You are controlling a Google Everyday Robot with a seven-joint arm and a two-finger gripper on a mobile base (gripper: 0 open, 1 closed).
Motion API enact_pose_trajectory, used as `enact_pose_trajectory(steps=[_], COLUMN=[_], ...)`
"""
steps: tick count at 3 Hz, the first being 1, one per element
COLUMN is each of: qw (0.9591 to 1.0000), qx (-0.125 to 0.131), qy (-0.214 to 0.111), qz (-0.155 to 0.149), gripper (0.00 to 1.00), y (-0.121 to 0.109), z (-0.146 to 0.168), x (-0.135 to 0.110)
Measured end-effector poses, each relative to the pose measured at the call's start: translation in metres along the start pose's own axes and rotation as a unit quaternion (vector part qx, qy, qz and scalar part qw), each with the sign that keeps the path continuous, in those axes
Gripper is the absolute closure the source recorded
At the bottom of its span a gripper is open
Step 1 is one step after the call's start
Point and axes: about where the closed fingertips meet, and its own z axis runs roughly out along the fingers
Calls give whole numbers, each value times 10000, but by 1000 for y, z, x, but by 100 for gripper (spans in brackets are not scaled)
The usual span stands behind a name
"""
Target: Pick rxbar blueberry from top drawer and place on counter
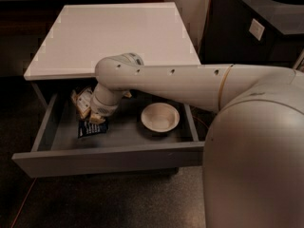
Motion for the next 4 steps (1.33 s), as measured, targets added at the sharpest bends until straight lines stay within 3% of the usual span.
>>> enact_pose_trajectory(steps=[2,4], qw=[9992,9947], qx=[295,725], qy=[-235,-581], qz=[-119,-450], gripper=[100,100], y=[-8,-15], z=[-41,-117], x=[-13,-42])
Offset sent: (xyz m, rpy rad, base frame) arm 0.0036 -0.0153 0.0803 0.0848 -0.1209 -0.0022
